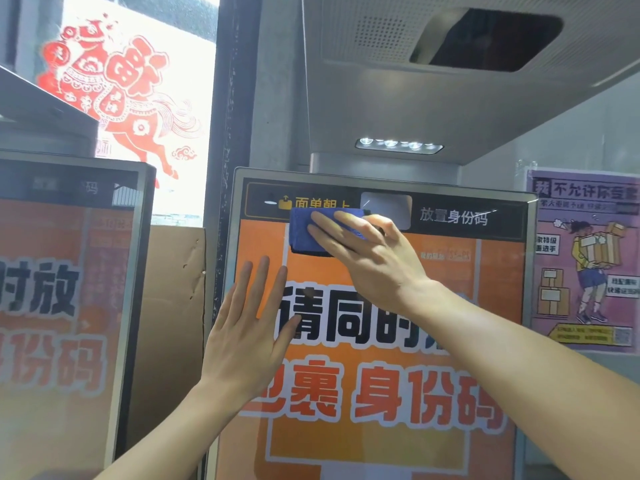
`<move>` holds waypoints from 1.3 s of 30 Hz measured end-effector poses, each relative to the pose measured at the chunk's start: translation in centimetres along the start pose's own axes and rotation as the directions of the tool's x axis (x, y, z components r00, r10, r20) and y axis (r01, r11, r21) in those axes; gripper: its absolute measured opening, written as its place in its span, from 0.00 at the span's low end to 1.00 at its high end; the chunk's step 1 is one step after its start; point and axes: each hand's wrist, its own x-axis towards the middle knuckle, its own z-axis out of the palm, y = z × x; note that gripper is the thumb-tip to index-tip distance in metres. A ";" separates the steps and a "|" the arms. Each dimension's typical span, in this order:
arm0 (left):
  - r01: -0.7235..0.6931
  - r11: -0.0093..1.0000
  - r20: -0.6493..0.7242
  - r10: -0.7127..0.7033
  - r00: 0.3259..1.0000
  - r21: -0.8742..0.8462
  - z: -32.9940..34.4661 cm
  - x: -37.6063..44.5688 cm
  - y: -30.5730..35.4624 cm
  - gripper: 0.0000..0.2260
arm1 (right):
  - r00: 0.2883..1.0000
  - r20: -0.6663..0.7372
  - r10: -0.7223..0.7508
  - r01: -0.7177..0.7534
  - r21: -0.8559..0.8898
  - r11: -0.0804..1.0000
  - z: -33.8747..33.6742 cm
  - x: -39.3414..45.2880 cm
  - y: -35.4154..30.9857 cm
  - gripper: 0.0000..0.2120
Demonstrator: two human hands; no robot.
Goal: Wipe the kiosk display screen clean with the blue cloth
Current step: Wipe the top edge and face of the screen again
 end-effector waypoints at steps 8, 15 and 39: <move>0.015 1.000 0.018 -0.015 1.000 -0.012 -0.1 -0.1 0.1 0.33 | 0.992 -0.005 0.129 -0.129 0.024 0.991 0.0 1.4 3.4 0.30; 0.019 1.000 0.023 -0.018 1.000 -0.010 -0.1 -0.2 0.3 0.33 | 0.971 -0.044 0.233 -0.227 0.112 0.967 0.2 0.8 2.7 0.32; 0.054 0.997 -0.010 -0.055 0.998 -0.057 -0.7 0.6 4.1 0.31 | 0.945 -0.046 0.323 -0.312 0.162 0.936 0.1 -3.0 3.8 0.30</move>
